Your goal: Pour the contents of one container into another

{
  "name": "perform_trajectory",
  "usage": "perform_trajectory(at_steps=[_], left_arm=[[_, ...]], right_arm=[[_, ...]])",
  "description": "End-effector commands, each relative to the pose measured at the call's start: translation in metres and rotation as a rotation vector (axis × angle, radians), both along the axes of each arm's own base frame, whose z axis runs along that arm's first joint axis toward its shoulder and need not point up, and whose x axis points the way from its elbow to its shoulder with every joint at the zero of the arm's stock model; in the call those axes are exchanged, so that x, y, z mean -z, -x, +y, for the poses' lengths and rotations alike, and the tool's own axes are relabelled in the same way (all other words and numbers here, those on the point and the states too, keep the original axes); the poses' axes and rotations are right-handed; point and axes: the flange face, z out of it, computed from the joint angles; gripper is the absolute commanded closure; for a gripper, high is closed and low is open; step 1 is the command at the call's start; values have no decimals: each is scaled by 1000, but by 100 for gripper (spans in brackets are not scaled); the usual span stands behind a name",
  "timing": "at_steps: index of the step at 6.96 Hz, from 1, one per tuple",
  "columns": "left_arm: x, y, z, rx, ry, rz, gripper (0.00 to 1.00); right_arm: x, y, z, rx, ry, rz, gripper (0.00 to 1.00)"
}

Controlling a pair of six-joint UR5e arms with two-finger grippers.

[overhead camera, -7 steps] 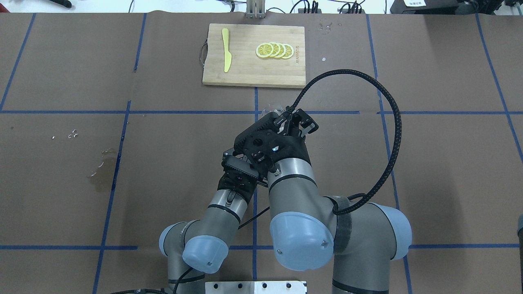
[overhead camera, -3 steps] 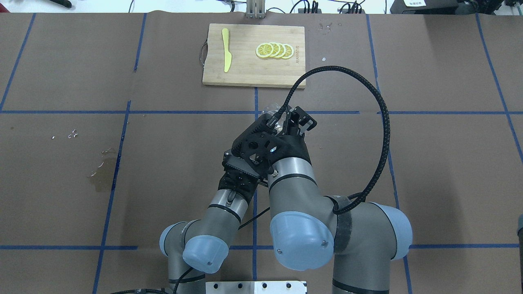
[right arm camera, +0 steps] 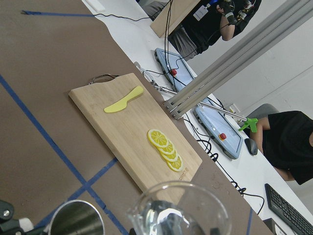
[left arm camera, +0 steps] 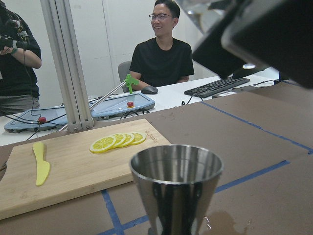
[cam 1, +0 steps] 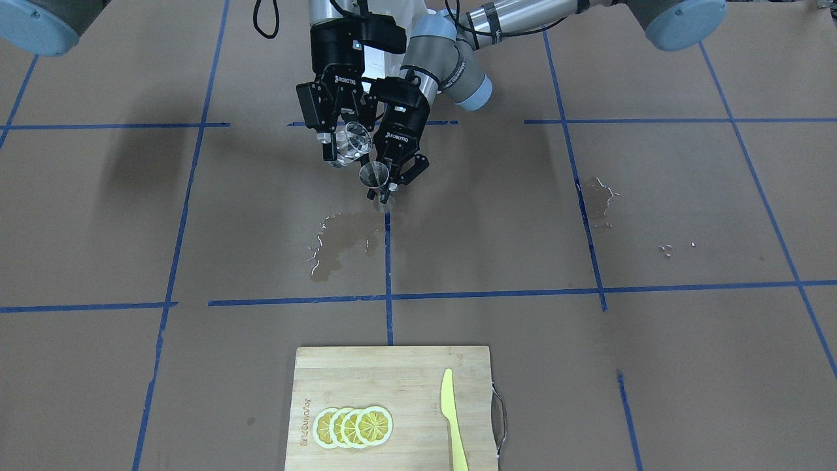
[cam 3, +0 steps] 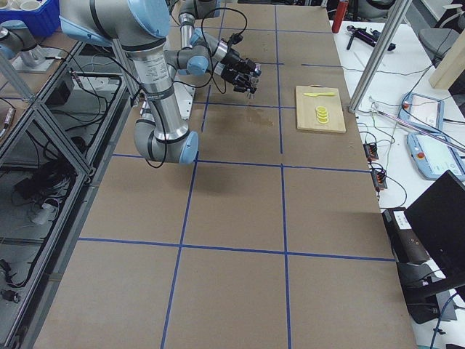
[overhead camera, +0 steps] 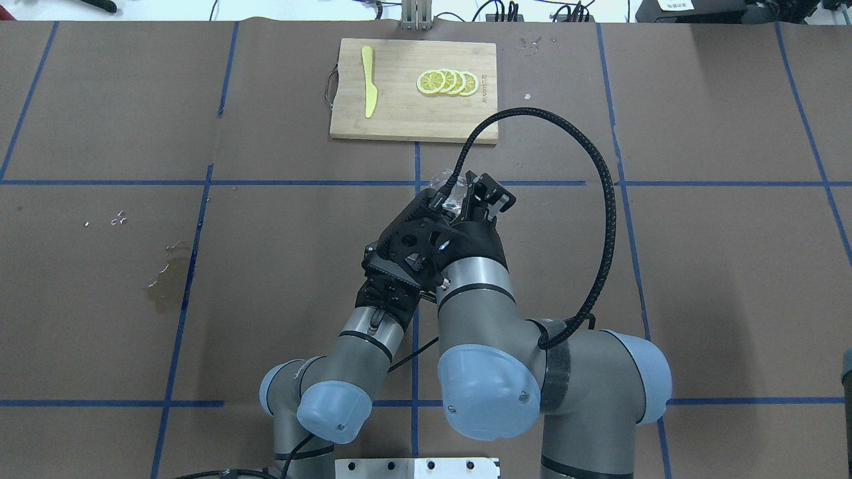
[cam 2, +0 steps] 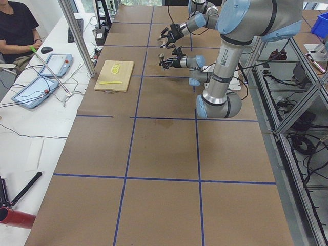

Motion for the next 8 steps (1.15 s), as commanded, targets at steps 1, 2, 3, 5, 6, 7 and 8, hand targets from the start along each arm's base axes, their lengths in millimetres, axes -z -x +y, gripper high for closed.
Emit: perform_trajectory(at_steps=[1, 2, 3, 5, 6, 7, 8], left_arm=[[1, 0, 0, -2, -1, 1, 100], [2, 0, 0, -2, -1, 3, 100], [3, 1, -1, -1, -2, 4, 100], [4, 1, 1, -2, -2, 6, 100], [4, 1, 1, -2, -2, 6, 100], [5, 2, 1, -2, -3, 11, 100], [8, 4, 1, -1, -3, 17, 100]], right_arm=[[-1, 1, 0, 10, -10, 29, 82], [-2, 2, 0, 16, -15, 46, 82], [-2, 1, -2, 22, -31, 78, 82], [-4, 1, -2, 28, -43, 111, 82], [-5, 2, -2, 34, -46, 142, 82], [-6, 2, -4, 39, -52, 166, 83], [-5, 0, -7, 44, -64, 193, 84]])
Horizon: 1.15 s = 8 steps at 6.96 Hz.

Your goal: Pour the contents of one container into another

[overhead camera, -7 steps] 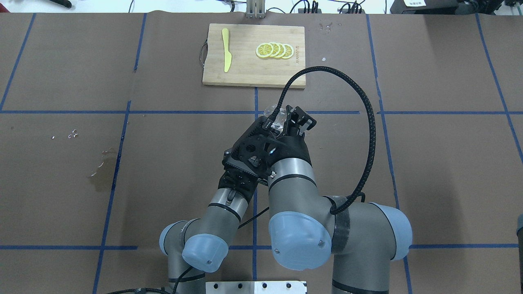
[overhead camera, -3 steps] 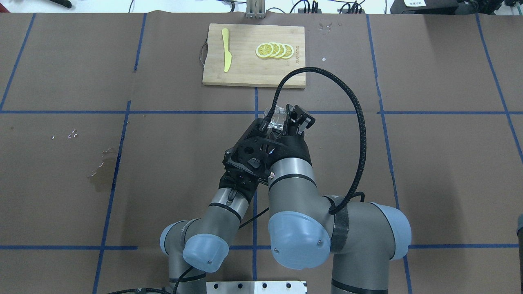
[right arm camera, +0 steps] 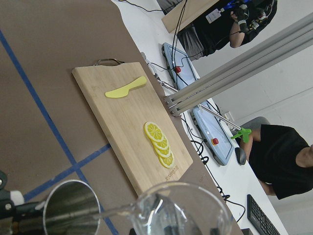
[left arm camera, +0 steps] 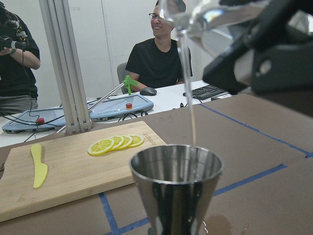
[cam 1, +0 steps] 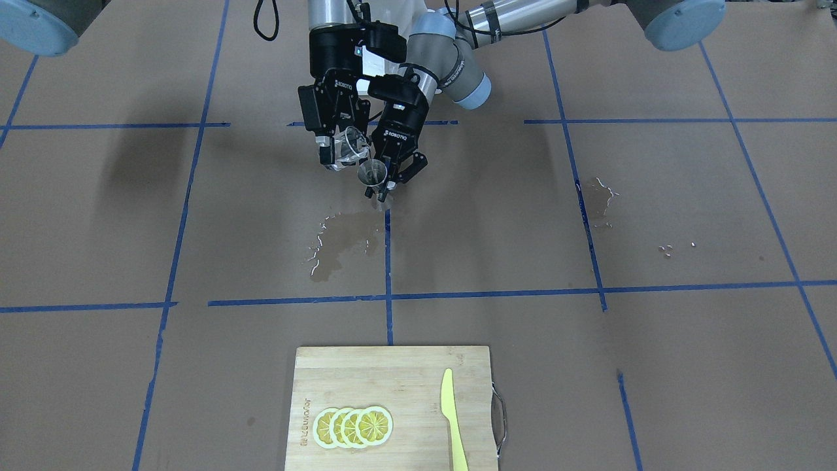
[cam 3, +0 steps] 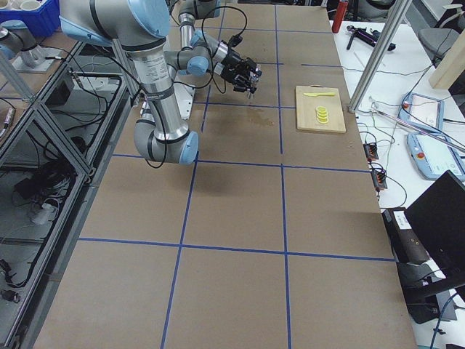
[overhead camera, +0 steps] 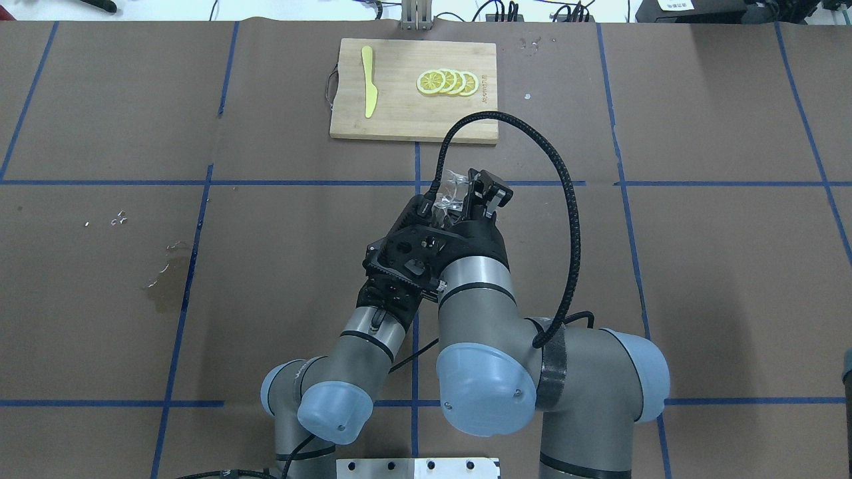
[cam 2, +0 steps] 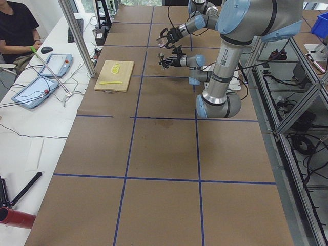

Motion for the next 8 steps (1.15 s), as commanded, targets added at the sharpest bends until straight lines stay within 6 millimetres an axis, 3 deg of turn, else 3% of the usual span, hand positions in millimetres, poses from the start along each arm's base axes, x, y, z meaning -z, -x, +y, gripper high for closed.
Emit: perform_trajectory(at_steps=[1, 6, 8], left_arm=[[4, 3, 1, 0, -2, 10, 100], [4, 2, 2, -3, -2, 10, 100], [4, 1, 2, -16, -2, 10, 100]], right_arm=[[-1, -2, -5, 12, -18, 57, 84], [0, -4, -7, 11, -40, 120, 85], [12, -3, -7, 19, -52, 131, 86]])
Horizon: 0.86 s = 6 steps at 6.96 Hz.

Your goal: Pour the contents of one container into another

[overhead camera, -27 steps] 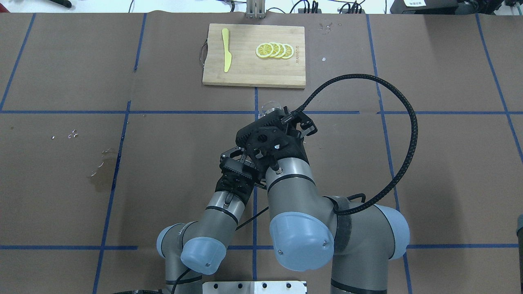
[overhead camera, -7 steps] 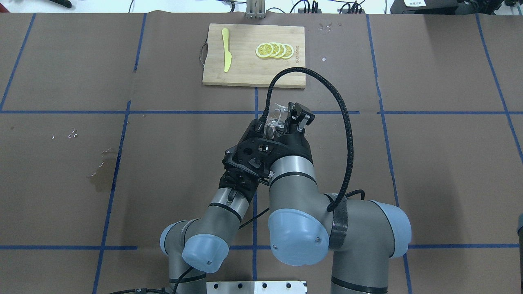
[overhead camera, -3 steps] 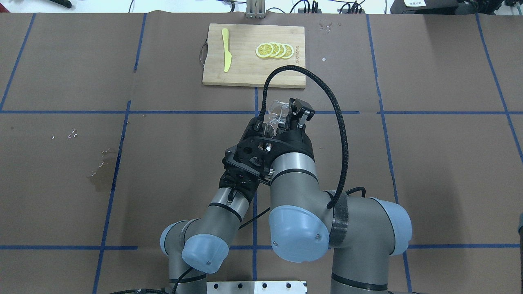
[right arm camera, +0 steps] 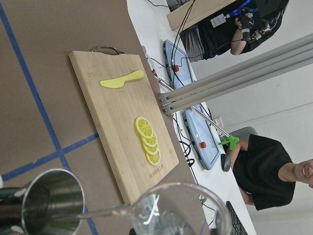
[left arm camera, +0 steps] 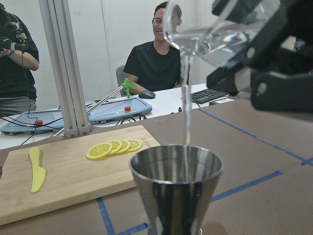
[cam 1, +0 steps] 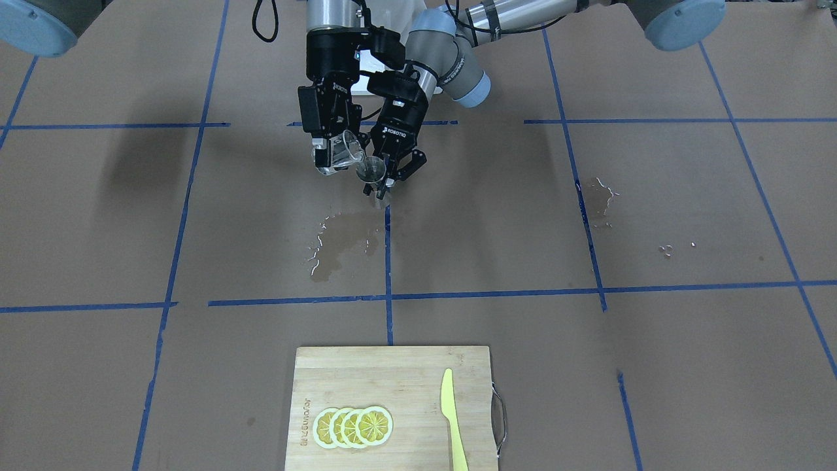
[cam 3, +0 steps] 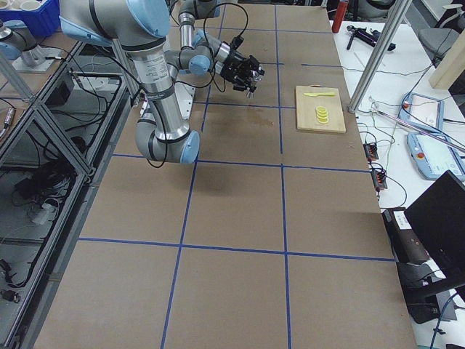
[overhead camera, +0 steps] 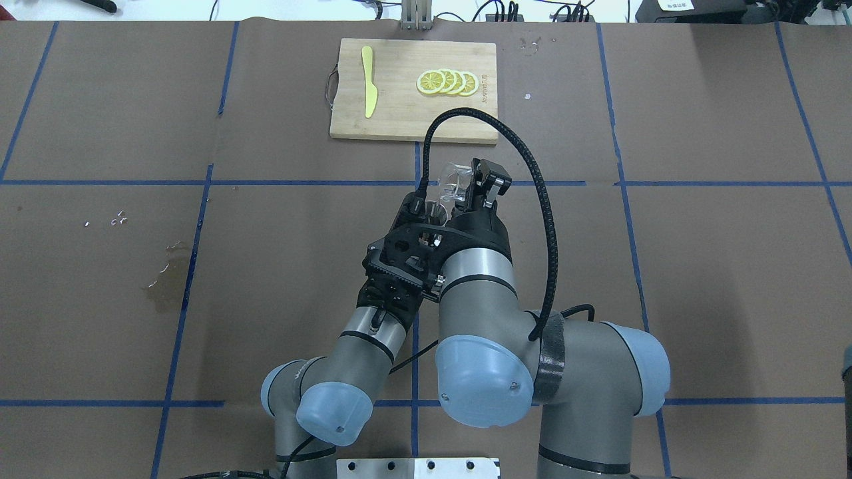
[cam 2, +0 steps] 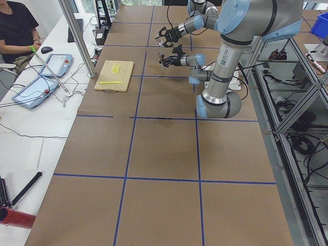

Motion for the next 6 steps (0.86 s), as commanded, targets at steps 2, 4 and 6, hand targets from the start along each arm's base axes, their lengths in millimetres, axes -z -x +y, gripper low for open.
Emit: perform_trajectory(at_steps=[2, 4, 6], left_arm=[[0, -1, 1, -10, -1, 0, 100], [0, 0, 0, -8, -1, 0, 100], [0, 0, 0, -8, -1, 0, 100]], right_arm=[[10, 1, 0, 19, -17, 54, 86], [10, 1, 0, 39, -39, 111, 86], [11, 0, -1, 59, -63, 169, 86]])
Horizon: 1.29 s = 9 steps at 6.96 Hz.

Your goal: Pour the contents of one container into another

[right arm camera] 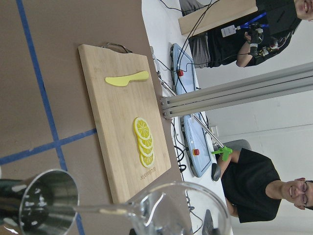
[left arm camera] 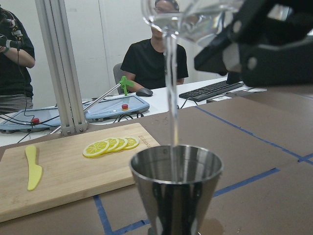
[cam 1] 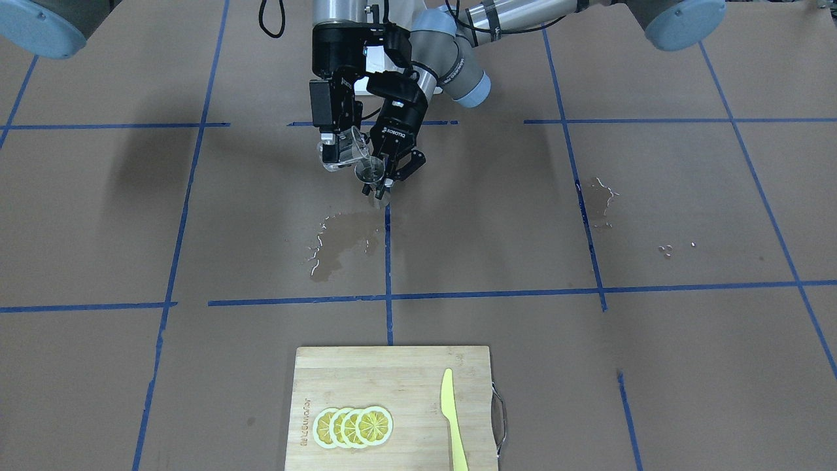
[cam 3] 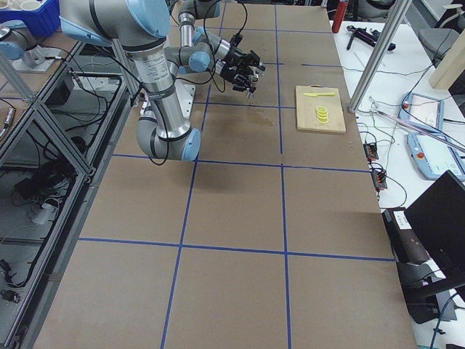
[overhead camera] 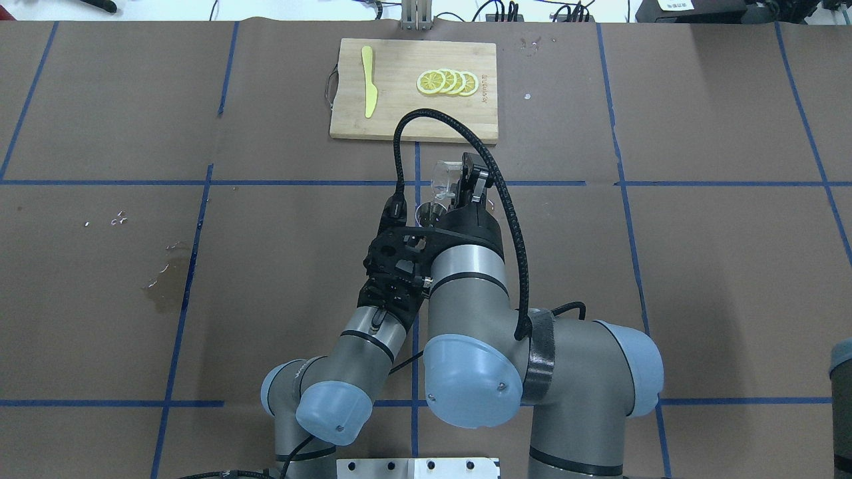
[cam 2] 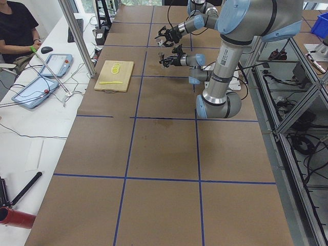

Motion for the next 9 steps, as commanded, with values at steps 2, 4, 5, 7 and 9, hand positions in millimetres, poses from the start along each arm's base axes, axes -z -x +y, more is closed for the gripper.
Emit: perform_trajectory(at_steps=[2, 4, 5, 7, 9], left_arm=[[0, 0, 0, 0, 0, 0, 100], [1, 0, 0, 0, 0, 2, 100], [1, 0, 0, 0, 0, 2, 100], [1, 0, 0, 0, 0, 2, 100], [2, 1, 0, 0, -1, 5, 100]], right_arm=[[1, -2, -2, 11, -30, 61, 86], [-1, -2, -1, 14, -32, 69, 86], [-1, -2, -2, 18, -36, 84, 86], [1, -2, -1, 9, -37, 65, 86], [-6, 2, 4, -44, 10, -77, 85]])
